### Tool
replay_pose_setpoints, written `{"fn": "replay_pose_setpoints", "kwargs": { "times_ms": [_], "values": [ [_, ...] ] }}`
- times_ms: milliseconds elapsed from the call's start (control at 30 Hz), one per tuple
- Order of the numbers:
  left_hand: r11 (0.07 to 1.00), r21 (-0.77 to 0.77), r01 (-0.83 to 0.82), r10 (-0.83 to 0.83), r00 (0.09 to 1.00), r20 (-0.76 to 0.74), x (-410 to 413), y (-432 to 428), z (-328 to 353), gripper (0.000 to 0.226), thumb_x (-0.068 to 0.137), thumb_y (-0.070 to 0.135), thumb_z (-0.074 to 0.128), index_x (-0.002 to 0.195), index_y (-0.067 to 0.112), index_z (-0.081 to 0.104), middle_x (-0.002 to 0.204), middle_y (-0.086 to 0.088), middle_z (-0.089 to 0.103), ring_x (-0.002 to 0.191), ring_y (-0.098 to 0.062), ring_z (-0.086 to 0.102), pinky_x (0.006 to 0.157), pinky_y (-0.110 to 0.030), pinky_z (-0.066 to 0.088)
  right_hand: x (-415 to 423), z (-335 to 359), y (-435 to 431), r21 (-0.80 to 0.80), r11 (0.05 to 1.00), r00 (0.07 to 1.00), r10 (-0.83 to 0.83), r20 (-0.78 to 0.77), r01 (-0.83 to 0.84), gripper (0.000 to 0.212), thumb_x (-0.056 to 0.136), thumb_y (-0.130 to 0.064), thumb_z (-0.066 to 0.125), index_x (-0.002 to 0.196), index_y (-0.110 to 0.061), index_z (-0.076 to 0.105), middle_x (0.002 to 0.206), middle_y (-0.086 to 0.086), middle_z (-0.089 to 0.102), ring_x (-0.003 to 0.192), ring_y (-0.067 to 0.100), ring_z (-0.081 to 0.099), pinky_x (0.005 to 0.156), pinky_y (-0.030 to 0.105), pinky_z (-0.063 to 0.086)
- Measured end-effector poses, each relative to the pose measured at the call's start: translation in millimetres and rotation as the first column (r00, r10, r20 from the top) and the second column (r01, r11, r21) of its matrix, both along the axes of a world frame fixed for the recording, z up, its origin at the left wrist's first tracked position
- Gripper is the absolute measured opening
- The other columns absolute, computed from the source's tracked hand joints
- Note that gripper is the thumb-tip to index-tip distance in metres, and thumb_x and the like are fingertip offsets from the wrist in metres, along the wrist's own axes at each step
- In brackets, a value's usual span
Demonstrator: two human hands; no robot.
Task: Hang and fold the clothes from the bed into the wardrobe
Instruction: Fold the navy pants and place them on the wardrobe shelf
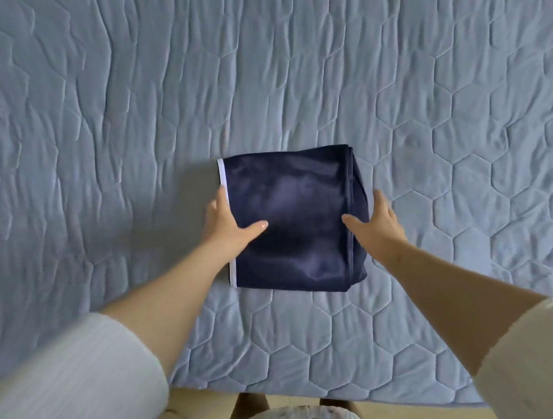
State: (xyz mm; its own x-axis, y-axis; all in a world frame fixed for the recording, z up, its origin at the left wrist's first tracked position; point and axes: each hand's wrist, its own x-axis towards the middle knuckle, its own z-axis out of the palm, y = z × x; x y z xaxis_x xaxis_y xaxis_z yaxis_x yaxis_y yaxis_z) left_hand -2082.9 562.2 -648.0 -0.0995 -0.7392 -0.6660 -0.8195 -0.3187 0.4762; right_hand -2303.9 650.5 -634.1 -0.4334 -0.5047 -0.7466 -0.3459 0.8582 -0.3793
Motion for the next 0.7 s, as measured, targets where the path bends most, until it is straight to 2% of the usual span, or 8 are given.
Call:
{"fn": "replay_pose_setpoints", "kwargs": {
  "times_ms": [100, 167, 233, 300, 433, 500, 567, 700],
  "values": [
    [0.960, 0.155, -0.235, 0.239, 0.971, -0.005, 10, 21, -31, 0.099, 0.074, 0.032, 0.077, 0.145, 0.013, 0.011, 0.149, -0.005, 0.026, 0.135, -0.024, 0.032, 0.110, -0.037, 0.029, 8, -33, 7, 0.021, 0.978, 0.966, -0.207, 0.153, 0.207, 0.073, 0.083, -0.039, 0.061, 0.143, -0.025, 0.022, 0.140, 0.004, 0.041, 0.122, 0.031, 0.045, 0.101, 0.046, 0.040],
    [0.931, 0.122, -0.344, 0.351, 0.936, -0.038, 12, 27, -48, 0.066, 0.077, 0.028, 0.074, 0.127, 0.014, 0.034, 0.127, -0.001, 0.049, 0.117, -0.023, 0.049, 0.093, -0.032, 0.039, 12, -53, 7, 0.037, 0.956, 0.937, -0.294, 0.192, 0.292, 0.079, 0.083, -0.037, 0.064, 0.145, -0.025, 0.017, 0.139, 0.004, 0.041, 0.122, 0.029, 0.046, 0.096, 0.036, 0.040],
    [0.943, -0.018, -0.332, 0.331, 0.943, -0.032, 5, 29, -47, 0.032, 0.084, 0.028, 0.066, 0.100, 0.016, 0.041, 0.097, 0.002, 0.053, 0.091, -0.024, 0.052, 0.075, -0.029, 0.036, 14, -60, 5, 0.004, 0.939, 0.926, -0.338, 0.171, 0.343, 0.073, 0.085, -0.032, 0.065, 0.143, -0.023, 0.021, 0.133, 0.002, 0.047, 0.114, 0.027, 0.050, 0.084, 0.031, 0.039],
    [0.947, -0.187, -0.262, 0.266, 0.964, -0.008, -2, 25, -46, 0.026, 0.089, 0.028, 0.057, 0.085, 0.011, 0.038, 0.078, -0.004, 0.046, 0.074, -0.027, 0.044, 0.063, -0.032, 0.031, 17, -67, 4, -0.041, 0.928, 0.923, -0.364, 0.125, 0.371, 0.052, 0.086, -0.028, 0.063, 0.131, -0.020, 0.036, 0.119, 0.001, 0.055, 0.099, 0.023, 0.052, 0.078, 0.030, 0.038],
    [0.965, -0.218, -0.148, 0.162, 0.986, 0.047, -8, 13, -47, 0.024, 0.093, 0.032, 0.049, 0.103, 0.010, 0.048, 0.096, -0.013, 0.059, 0.086, -0.035, 0.053, 0.068, -0.036, 0.037, 22, -67, 7, -0.054, 0.919, 0.918, -0.386, 0.094, 0.391, 0.025, 0.090, -0.026, 0.056, 0.107, -0.019, 0.040, 0.099, -0.003, 0.053, 0.102, 0.027, 0.054, 0.077, 0.032, 0.038],
    [0.988, -0.152, -0.016, 0.056, 0.965, 0.258, -7, 12, -45, 0.050, 0.092, 0.036, 0.052, 0.136, 0.019, 0.036, 0.126, -0.011, 0.052, 0.106, -0.036, 0.052, 0.078, -0.040, 0.041, 22, -64, 10, 0.075, 0.972, 0.974, -0.223, 0.026, 0.221, 0.046, 0.091, -0.030, 0.054, 0.130, -0.020, 0.033, 0.128, 0.003, 0.048, 0.119, 0.031, 0.045, 0.095, 0.041, 0.038],
    [0.922, -0.312, 0.229, -0.083, 0.904, 0.419, -9, 15, -41, 0.071, 0.085, 0.032, 0.061, 0.146, 0.019, 0.026, 0.141, -0.014, 0.041, 0.120, -0.038, 0.047, 0.090, -0.046, 0.041, 25, -60, 15, 0.182, 0.981, 0.973, 0.108, -0.202, -0.071, 0.073, 0.088, -0.034, 0.055, 0.147, -0.030, 0.011, 0.150, 0.003, 0.024, 0.132, 0.030, 0.030, 0.107, 0.044, 0.024],
    [0.524, -0.574, 0.629, -0.384, 0.777, 0.500, -8, 33, -43, 0.059, 0.081, 0.039, 0.056, 0.137, 0.023, 0.046, 0.141, -0.011, 0.046, 0.128, -0.037, 0.044, 0.100, -0.060, 0.033, 46, -55, 15, -0.008, 0.869, 0.765, 0.431, -0.478, -0.495, 0.074, 0.087, -0.034, 0.055, 0.147, -0.038, 0.012, 0.157, 0.001, 0.006, 0.141, 0.029, 0.014, 0.110, 0.047, 0.013]
  ]
}}
